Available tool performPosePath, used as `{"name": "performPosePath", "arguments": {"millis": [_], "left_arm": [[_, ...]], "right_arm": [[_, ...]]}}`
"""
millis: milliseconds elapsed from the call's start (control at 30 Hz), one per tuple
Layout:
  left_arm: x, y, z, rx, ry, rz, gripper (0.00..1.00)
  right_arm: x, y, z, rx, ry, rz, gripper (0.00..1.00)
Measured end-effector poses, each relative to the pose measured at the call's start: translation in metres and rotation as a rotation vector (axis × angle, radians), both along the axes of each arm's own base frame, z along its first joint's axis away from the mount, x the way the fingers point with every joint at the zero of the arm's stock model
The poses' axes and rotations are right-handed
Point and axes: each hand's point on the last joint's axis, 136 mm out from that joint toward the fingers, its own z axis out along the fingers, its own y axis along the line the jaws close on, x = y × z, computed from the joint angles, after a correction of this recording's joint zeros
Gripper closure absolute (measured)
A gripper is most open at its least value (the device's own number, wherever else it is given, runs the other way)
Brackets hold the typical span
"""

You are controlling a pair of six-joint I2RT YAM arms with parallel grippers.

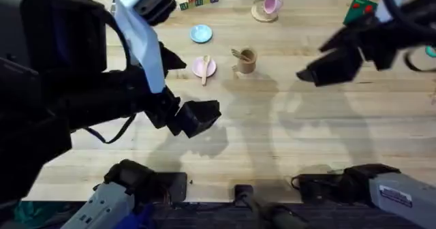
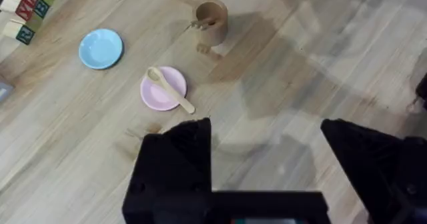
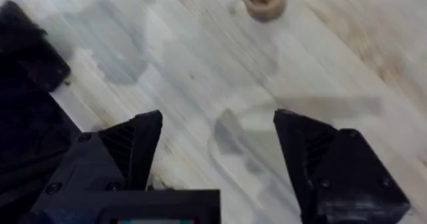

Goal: Pick up a utensil and set it on the pink plate, then put the other utensil in the container.

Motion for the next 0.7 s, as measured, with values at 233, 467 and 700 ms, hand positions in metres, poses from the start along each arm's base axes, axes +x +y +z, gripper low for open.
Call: {"name": "performPosePath", "arguments": {"millis": [233, 467, 700], "left_arm": [[0.000, 0.000, 0.000, 0.000, 0.000, 0.000, 0.007], [0.000, 0.000, 0.000, 0.000, -0.001, 0.000, 0.006], [0.000, 0.000, 0.000, 0.000, 0.000, 0.000, 0.006]], "right_arm": [[-0.031, -0.029, 0.010, -0.130, -0.039, -0.099, 0.006], [-0.047, -0.038, 0.029, -0.144, -0.145, -0.129, 0.005], [-0.060, -0.041, 0.032, -0.154, -0.151, -0.135, 0.006]]}}
